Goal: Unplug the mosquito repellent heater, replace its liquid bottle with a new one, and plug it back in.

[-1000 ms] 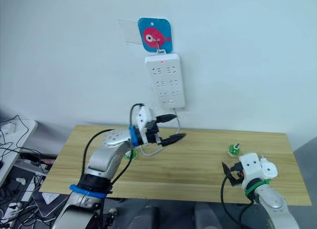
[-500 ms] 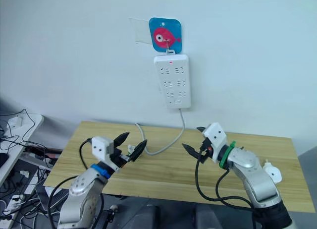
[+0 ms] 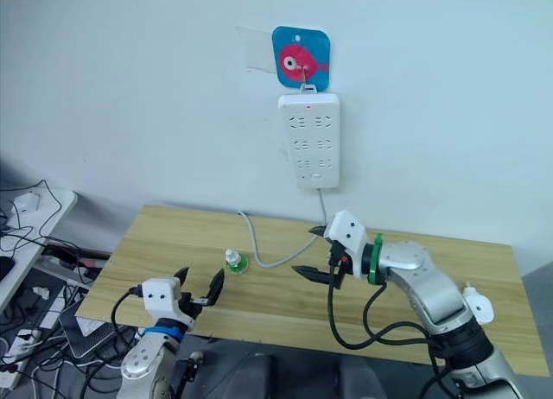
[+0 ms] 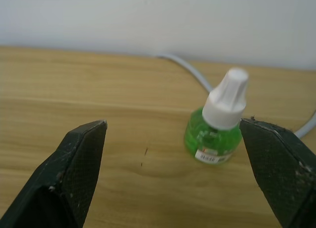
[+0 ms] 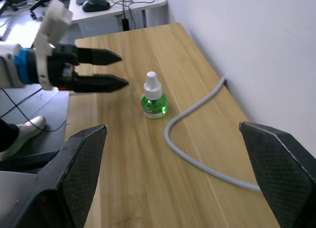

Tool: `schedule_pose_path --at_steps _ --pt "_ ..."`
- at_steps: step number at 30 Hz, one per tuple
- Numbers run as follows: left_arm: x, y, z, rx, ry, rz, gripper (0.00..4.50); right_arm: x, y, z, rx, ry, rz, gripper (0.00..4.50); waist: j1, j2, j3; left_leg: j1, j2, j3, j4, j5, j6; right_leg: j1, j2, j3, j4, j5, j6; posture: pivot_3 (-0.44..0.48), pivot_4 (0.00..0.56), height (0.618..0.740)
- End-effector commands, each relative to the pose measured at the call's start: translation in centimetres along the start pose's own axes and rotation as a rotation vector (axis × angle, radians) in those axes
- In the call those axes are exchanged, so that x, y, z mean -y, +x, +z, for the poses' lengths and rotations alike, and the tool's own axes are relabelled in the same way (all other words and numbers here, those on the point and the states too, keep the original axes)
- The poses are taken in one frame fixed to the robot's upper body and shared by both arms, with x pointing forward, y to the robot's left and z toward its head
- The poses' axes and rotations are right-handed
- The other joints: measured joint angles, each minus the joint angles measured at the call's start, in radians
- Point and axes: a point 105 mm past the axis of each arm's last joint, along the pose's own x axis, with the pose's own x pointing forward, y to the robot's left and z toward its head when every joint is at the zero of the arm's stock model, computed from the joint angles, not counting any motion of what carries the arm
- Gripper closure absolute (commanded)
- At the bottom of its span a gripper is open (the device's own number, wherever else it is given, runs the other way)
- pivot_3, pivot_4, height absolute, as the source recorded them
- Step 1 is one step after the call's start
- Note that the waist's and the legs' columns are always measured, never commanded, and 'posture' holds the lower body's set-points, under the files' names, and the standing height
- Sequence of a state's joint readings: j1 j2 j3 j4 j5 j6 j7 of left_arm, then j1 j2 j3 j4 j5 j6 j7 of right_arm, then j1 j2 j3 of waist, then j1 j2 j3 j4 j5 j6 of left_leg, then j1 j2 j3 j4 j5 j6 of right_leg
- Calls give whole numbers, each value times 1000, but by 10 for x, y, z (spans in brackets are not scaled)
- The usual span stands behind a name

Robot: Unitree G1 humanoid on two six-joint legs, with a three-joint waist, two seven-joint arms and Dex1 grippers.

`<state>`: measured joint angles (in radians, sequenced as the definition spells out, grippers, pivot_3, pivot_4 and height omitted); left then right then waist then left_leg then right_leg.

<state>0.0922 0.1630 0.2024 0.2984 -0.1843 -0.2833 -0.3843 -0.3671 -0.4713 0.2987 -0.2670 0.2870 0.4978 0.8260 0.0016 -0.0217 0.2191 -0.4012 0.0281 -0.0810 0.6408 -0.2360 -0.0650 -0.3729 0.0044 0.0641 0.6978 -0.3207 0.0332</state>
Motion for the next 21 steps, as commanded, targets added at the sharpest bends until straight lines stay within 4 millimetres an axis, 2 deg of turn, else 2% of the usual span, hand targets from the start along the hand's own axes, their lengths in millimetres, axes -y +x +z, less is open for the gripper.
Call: schedule_pose_path --at_steps 1,8,13,21 --pt "3 8 0 38 24 -17 0 -4 -2 11 7 -17 15 30 0 -1 4 0 0 0 0 0 0 0 0 0 0 0 0 121 277 740" --pt "23 21 -13 38 26 -94 0 -27 -14 18 -43 -59 143 30 -3 -4 31 0 -1 0 0 0 0 0 -3 0 0 0 0 87 296 740" --pt "31 32 -14 51 31 -109 0 -28 -16 25 -32 -65 141 30 -5 -6 42 0 -1 -1 0 0 0 0 -3 -1 0 0 0 68 303 740" --pt "30 42 -13 64 48 -78 0 -26 -17 23 -47 -58 107 30 -8 -6 51 -1 -1 -1 0 0 0 0 -3 -1 0 0 1 45 300 740"
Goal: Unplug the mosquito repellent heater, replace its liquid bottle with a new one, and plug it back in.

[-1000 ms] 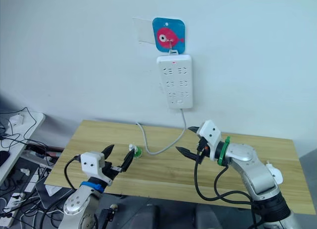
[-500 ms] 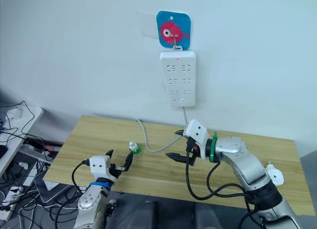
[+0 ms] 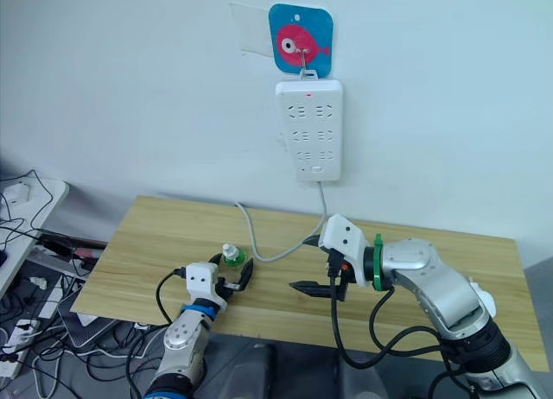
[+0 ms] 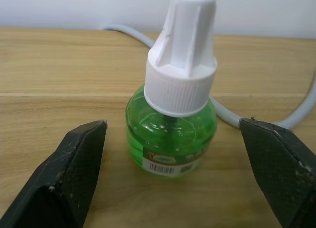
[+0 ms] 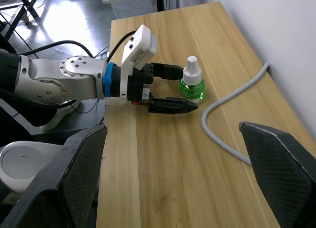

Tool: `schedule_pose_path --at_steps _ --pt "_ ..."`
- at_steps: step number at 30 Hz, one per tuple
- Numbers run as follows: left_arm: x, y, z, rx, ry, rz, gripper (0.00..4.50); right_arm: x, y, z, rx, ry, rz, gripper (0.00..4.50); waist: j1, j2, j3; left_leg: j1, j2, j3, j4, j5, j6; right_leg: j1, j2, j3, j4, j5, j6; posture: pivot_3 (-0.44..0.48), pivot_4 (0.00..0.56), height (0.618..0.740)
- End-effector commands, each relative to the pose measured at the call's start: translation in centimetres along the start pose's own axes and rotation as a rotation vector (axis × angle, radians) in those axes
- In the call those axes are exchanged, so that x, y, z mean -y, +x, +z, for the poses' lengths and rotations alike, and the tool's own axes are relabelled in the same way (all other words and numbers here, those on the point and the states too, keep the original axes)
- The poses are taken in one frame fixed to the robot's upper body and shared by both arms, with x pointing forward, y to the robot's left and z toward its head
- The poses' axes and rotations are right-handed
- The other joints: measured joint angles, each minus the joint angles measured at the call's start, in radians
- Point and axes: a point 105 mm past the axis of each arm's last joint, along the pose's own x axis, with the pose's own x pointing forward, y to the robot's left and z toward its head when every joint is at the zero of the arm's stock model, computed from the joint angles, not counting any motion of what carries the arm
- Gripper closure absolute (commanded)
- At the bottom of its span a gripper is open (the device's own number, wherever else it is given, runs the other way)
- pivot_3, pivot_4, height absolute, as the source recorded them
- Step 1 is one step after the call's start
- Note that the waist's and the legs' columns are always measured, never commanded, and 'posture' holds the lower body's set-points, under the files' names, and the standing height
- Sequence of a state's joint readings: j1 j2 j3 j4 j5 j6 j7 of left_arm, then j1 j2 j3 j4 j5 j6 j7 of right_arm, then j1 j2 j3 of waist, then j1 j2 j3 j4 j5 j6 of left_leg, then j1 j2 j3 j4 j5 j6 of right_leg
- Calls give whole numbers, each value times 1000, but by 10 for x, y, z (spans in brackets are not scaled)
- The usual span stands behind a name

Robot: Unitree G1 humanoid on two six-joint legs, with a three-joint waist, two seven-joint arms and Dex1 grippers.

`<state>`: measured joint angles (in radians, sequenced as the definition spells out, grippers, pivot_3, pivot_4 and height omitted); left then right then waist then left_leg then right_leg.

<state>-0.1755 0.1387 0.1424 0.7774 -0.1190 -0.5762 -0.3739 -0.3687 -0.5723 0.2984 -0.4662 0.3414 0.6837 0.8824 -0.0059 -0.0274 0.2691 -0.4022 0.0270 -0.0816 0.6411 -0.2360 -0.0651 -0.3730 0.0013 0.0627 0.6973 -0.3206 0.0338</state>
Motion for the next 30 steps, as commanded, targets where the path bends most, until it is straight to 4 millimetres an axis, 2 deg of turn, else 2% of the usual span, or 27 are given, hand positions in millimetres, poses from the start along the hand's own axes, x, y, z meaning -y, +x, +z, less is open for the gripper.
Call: schedule_pose_path --at_steps 1,3,9,17,21,25,30 --pt "1 -1 1 20 18 8 188 -6 -2 8 30 -31 -4 7 -1 0 1 0 0 0 0 0 0 0 0 0 0 0 0 42 298 740" --pt "2 0 1 23 18 7 614 -9 -3 3 25 -26 -8 0 -3 0 2 0 0 0 0 0 0 0 0 0 0 0 0 42 298 740" --pt "-1 4 0 18 26 26 2304 -19 0 -4 35 -8 -36 0 -3 -1 4 0 0 0 0 0 0 0 0 0 0 0 1 45 295 740" --pt "-7 8 5 34 36 47 2322 -43 6 4 57 13 -53 0 -7 -2 6 0 0 0 -1 0 0 -1 0 0 -1 0 1 45 291 740" --pt "0 9 12 43 86 -32 2322 -47 5 4 55 19 -76 0 -9 -4 7 -1 0 0 -1 0 -1 -1 0 0 -1 0 1 59 286 740" --pt "13 9 35 62 134 -271 2322 -42 1 2 56 32 -132 0 -10 -4 7 -1 0 0 -1 0 -1 -1 0 -1 -1 0 1 73 282 740" --pt "51 -3 71 20 172 -727 2322 -40 3 0 81 58 -180 0 -9 -4 8 0 1 -1 -7 2 -6 -2 0 -1 -2 0 1 94 261 740"
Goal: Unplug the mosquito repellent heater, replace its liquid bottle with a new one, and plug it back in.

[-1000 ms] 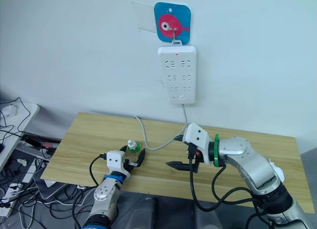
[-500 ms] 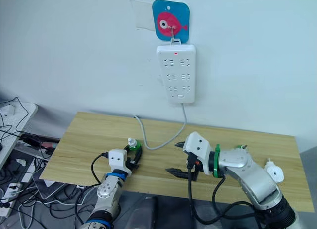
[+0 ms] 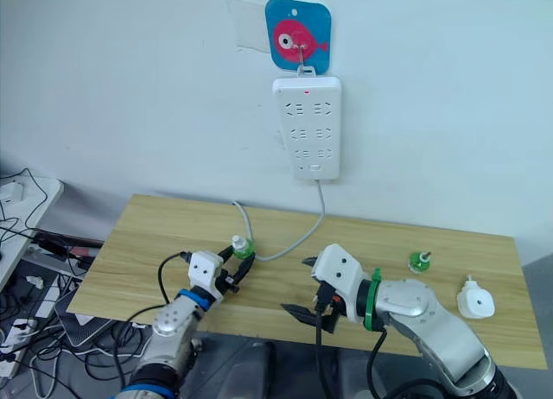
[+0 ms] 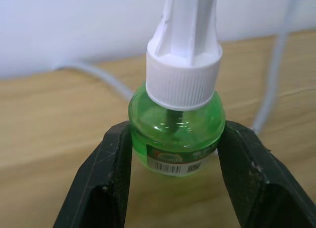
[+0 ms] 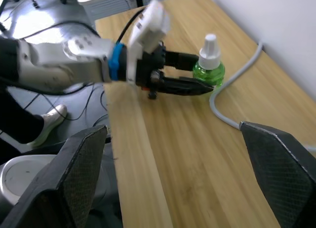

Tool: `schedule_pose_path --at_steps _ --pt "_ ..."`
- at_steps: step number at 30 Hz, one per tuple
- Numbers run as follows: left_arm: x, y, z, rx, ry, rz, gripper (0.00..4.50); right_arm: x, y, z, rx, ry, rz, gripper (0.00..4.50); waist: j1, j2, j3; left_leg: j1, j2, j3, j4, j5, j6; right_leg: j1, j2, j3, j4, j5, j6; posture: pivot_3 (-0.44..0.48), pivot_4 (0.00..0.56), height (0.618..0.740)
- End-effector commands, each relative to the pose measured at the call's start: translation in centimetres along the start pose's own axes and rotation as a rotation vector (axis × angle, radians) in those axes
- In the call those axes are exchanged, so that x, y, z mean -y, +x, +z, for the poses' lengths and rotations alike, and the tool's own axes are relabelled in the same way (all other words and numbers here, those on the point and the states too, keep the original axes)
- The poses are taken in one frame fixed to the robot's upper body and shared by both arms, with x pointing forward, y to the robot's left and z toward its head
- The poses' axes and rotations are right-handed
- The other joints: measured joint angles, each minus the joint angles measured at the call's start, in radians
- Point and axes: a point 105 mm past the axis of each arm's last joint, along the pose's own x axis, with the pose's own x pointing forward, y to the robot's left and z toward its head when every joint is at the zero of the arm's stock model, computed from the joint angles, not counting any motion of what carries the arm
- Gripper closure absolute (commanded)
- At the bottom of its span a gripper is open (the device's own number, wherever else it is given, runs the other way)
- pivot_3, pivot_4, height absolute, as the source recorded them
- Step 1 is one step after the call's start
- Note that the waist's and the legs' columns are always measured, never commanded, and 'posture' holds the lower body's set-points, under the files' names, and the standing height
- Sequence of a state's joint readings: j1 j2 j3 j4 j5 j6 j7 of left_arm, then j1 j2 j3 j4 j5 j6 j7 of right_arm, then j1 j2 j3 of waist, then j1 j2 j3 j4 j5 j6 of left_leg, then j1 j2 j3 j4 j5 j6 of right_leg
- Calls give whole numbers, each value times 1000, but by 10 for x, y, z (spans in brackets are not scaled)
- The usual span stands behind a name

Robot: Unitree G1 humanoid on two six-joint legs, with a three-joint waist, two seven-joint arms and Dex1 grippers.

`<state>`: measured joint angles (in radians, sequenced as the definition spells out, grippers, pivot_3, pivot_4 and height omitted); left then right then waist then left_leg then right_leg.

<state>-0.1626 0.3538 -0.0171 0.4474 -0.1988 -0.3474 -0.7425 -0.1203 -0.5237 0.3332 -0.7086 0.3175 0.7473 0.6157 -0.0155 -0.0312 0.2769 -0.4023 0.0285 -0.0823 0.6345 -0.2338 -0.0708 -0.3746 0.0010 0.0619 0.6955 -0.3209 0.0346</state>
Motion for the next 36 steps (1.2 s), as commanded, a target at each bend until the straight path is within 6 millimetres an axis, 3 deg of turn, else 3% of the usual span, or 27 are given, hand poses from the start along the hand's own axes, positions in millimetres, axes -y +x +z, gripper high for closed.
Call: schedule_pose_path --at_steps 1,4,9,12,24,28,36 --pt "29 10 33 23 12 -312 2322 -3 2 11 64 -23 -30 0 1 0 0 1 0 0 -3 1 -1 0 -1 0 -1 0 0 92 251 740" --pt "43 18 46 -4 46 -507 2322 -1 13 13 93 -14 -85 0 4 0 -1 1 -1 0 -5 2 -2 0 -1 -1 -2 0 0 76 225 740" --pt "49 37 64 3 53 -648 2322 5 18 23 158 33 -236 0 5 -1 -5 -6 -2 -2 -5 3 -5 -7 0 -3 -1 0 0 28 190 740" --pt "47 43 69 16 60 -670 2322 5 19 25 167 49 -279 0 -11 -1 -9 -14 -1 -1 -4 6 -10 -15 -1 -2 0 0 -1 -9 176 740" --pt "48 44 70 38 86 -774 2322 15 27 52 236 80 -389 0 -31 0 -33 -14 -2 -4 -3 8 -13 -15 0 -5 2 1 -1 -35 148 740" --pt "47 45 70 47 78 -766 2322 15 25 51 218 83 -370 935 -33 0 -47 -14 -1 -5 -3 8 -12 -15 0 -6 2 1 -1 -33 144 740" --pt "48 46 70 68 67 -762 2322 16 23 44 170 80 -343 3854 -37 0 -56 -13 -1 -7 -2 7 -9 -14 0 -8 4 1 -2 -12 147 740"
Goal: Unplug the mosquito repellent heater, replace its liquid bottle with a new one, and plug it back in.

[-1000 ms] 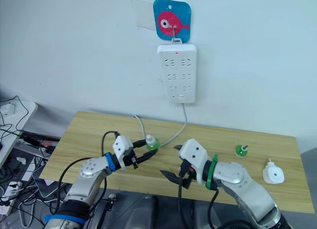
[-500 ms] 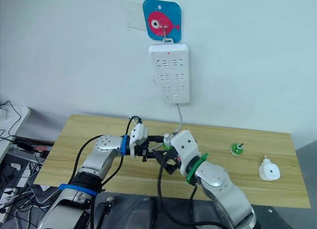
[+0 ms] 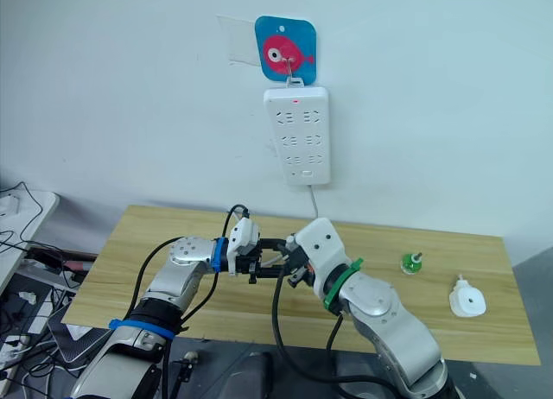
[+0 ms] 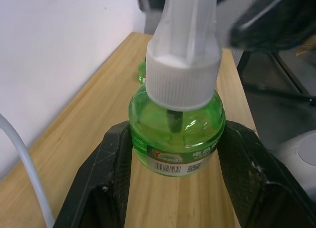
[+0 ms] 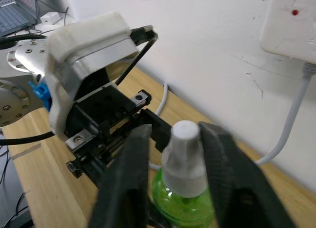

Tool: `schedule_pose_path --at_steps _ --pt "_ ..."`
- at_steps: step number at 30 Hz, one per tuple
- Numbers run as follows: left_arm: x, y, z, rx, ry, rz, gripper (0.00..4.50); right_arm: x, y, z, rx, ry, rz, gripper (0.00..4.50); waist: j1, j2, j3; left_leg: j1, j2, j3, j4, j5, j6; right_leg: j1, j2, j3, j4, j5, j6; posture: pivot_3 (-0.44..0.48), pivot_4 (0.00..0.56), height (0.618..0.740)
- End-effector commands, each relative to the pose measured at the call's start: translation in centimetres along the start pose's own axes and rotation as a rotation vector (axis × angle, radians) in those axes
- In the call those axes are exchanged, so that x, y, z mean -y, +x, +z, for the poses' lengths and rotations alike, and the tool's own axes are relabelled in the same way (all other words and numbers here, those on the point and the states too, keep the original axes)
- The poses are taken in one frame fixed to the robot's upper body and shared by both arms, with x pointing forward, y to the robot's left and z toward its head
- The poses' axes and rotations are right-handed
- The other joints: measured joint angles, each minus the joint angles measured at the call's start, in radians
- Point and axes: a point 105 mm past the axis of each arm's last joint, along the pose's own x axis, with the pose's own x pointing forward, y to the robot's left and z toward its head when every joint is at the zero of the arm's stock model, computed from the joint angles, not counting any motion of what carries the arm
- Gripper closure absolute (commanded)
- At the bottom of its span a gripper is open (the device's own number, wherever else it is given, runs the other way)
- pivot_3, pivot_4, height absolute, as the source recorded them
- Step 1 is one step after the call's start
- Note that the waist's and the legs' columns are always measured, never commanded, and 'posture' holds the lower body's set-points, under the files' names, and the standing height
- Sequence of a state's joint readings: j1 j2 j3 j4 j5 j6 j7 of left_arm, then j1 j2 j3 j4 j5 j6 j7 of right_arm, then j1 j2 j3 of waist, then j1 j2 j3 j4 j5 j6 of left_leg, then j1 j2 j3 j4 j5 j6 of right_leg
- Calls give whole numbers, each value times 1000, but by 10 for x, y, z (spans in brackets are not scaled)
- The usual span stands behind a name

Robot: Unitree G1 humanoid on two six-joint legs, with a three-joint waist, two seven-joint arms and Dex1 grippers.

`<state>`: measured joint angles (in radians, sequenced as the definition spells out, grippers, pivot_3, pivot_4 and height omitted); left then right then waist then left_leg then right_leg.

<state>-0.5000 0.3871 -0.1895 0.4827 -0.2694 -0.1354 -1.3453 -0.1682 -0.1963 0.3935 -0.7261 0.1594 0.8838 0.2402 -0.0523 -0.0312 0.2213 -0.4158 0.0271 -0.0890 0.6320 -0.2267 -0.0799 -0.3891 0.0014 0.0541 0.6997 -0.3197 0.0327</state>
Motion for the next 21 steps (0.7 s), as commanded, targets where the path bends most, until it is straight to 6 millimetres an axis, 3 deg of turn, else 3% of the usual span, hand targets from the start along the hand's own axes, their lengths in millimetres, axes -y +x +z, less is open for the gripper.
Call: schedule_pose_path --at_steps 1,9,16,21 --pt "-2 0 9 42 29 11 2322 -5 -5 12 47 -6 32 4210 0 0 0 0 0 0 0 0 0 0 0 0 0 0 0 -9 148 740" --pt "-2 -1 8 47 33 17 2322 -4 -6 11 40 -6 35 4253 1 0 0 0 0 -4 2 0 0 1 0 -3 2 0 0 -1 150 740" --pt "-2 0 9 55 37 18 2322 -2 -3 9 36 -12 24 1953 2 0 0 -1 0 -7 7 0 0 2 1 -6 7 0 -1 3 153 740" --pt "-1 1 11 63 41 17 2322 -5 -1 4 20 -5 29 1953 2 0 0 -1 0 -8 8 0 0 2 1 -7 10 -1 -2 3 155 740"
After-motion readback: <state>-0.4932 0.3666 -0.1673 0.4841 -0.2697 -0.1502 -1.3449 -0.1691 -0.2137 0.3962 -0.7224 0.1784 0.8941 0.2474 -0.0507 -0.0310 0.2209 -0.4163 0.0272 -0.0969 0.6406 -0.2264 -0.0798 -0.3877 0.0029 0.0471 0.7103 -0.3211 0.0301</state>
